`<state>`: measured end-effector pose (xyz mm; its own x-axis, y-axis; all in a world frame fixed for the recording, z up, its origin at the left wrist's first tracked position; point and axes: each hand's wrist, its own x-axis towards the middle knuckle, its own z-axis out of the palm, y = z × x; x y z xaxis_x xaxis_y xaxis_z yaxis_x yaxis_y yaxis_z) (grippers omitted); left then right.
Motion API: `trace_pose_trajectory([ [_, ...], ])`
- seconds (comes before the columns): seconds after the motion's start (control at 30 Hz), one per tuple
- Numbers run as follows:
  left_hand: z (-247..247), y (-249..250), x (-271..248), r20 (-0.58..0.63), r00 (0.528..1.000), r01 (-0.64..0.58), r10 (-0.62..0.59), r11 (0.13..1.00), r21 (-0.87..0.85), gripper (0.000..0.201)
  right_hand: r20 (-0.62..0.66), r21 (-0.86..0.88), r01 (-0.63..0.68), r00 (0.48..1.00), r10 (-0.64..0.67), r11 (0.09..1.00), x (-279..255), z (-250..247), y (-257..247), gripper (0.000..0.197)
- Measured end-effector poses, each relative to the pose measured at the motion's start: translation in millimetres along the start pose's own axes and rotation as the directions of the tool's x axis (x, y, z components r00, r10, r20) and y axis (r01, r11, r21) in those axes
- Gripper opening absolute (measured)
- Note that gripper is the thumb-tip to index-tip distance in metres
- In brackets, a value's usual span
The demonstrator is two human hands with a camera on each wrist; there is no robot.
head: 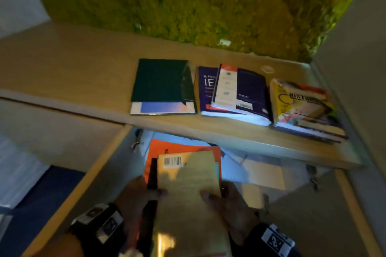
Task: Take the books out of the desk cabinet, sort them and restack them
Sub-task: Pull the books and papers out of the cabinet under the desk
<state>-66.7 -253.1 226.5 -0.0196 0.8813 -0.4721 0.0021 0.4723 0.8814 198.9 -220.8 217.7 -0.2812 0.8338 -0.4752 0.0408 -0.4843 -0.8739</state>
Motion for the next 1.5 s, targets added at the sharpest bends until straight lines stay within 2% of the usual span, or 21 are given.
trace_pose_trajectory([
  [0.03, -10.7, 8.0, -15.0, -0.017, 1.000, -0.021, 0.020, 0.999, -0.031, 0.084, 0.012, 0.005, 0.017, 1.000, -0.017, 1.000, -11.5, 12.7, -11.2, 0.049],
  [0.13, -30.5, 57.2, -65.0, -0.006, 0.999, -0.036, 0.036, 0.997, -0.073, 0.041, 0.120, 0.071, 0.079, 0.989, -0.087, 0.994, -40.7, 47.9, -58.5, 0.033],
  [0.2, -48.8, 89.2, -90.8, -0.013, 0.993, -0.118, 0.118, 0.991, -0.056, 0.044, 0.151, 0.060, 0.143, 0.977, -0.150, 0.988, -51.2, 69.0, -92.5, 0.041],
  [0.3, -75.3, 135.2, -112.8, -0.025, 0.974, -0.224, 0.224, 0.974, -0.039, 0.049, 0.094, 0.021, 0.207, 0.974, -0.208, 0.978, -46.5, 94.2, -141.8, 0.050],
  [0.4, -93.0, 187.3, -118.1, -0.112, 0.923, -0.367, 0.367, 0.930, 0.017, 0.041, 0.115, -0.001, 0.279, 0.954, -0.277, 0.960, -30.7, 117.1, -196.4, 0.059],
  [0.47, -105.0, 219.7, -110.8, -0.164, 0.888, -0.430, 0.430, 0.902, 0.039, 0.039, 0.130, -0.018, 0.305, 0.945, -0.301, 0.952, -14.2, 129.8, -233.2, 0.069],
  [0.6, -127.2, 268.0, -67.1, -0.222, 0.840, -0.490, 0.495, 0.868, 0.081, 0.042, 0.152, -0.055, 0.384, 0.916, -0.372, 0.922, 32.8, 145.5, -292.9, 0.038],
  [0.7, -135.5, 293.3, -16.2, -0.275, 0.833, -0.469, 0.479, 0.877, 0.106, 0.041, 0.123, -0.054, 0.395, 0.914, -0.386, 0.917, 81.4, 147.5, -319.8, 0.019],
  [0.73, -136.4, 300.1, 4.6, -0.284, 0.835, -0.459, 0.472, 0.881, 0.113, 0.041, 0.113, -0.054, 0.386, 0.919, -0.378, 0.921, 100.5, 146.1, -325.4, 0.022],
  [0.8, -135.7, 311.9, 48.3, -0.299, 0.846, -0.423, 0.441, 0.897, 0.127, 0.039, 0.064, -0.051, 0.359, 0.932, -0.356, 0.932, 140.7, 137.7, -332.6, 0.046],
  [0.9, -131.9, 317.1, 113.5, -0.302, 0.850, -0.390, 0.432, 0.901, 0.190, 0.041, 0.011, -0.062, 0.304, 0.953, -0.304, 0.951, 204.7, 116.8, -331.0, 0.062],
  [0.97, -126.9, 314.4, 153.8, -0.317, 0.853, -0.336, 0.415, 0.901, 0.273, 0.051, -0.011, -0.091, 0.280, 0.959, -0.282, 0.956, 244.2, 101.8, -322.1, 0.058],
  [1.03, -122.4, 306.0, 197.0, -0.386, 0.867, -0.207, 0.315, 0.933, 0.295, 0.070, -0.012, -0.126, 0.262, 0.964, -0.265, 0.957, 281.7, 87.4, -311.6, 0.046],
  [1.1, -119.6, 292.8, 210.4, -0.425, 0.878, -0.073, 0.222, 0.938, 0.339, 0.093, -0.015, -0.218, 0.196, 0.979, -0.204, 0.956, 292.3, 82.0, -300.4, 0.032],
  [1.13, -120.1, 284.1, 220.3, -0.424, 0.887, -0.024, 0.184, 0.934, 0.355, 0.097, -0.006, -0.278, 0.143, 0.989, -0.150, 0.950, 299.7, 78.2, -295.3, 0.034],
  [1.23, -122.7, 260.2, 224.7, -0.441, 0.889, 0.056, 0.119, 0.929, 0.365, 0.086, 0.014, -0.447, 0.044, 0.999, -0.043, 0.894, 304.9, 70.9, -282.4, 0.064],
  [1.27, -124.7, 251.6, 221.9, -0.447, 0.886, 0.049, 0.124, 0.933, 0.357, 0.080, 0.010, -0.477, 0.061, 0.998, -0.064, 0.877, 303.4, 67.3, -278.2, 0.059],
  [1.33, -122.9, 235.9, 206.7, -0.430, 0.890, 0.013, 0.153, 0.933, 0.359, 0.067, 0.015, -0.511, 0.123, 0.991, -0.134, 0.851, 280.8, 62.7, -277.1, 0.027],
  [1.4, -117.1, 217.3, 187.1, -0.379, 0.910, -0.012, 0.168, 0.925, 0.381, 0.061, 0.047, -0.473, 0.191, 0.980, -0.192, 0.860, 244.9, 57.6, -272.0, 0.007],
  [1.47, -106.2, 199.2, 166.1, -0.322, 0.928, -0.043, 0.189, 0.910, 0.411, 0.045, 0.070, -0.444, 0.235, 0.971, -0.228, 0.865, 201.7, 54.8, -260.2, 0.015],
  [1.5, -99.7, 190.8, 154.3, -0.300, 0.929, -0.071, 0.217, 0.899, 0.432, 0.039, 0.079, -0.439, 0.258, 0.965, -0.249, 0.861, 178.0, 55.5, -251.1, 0.010],
])
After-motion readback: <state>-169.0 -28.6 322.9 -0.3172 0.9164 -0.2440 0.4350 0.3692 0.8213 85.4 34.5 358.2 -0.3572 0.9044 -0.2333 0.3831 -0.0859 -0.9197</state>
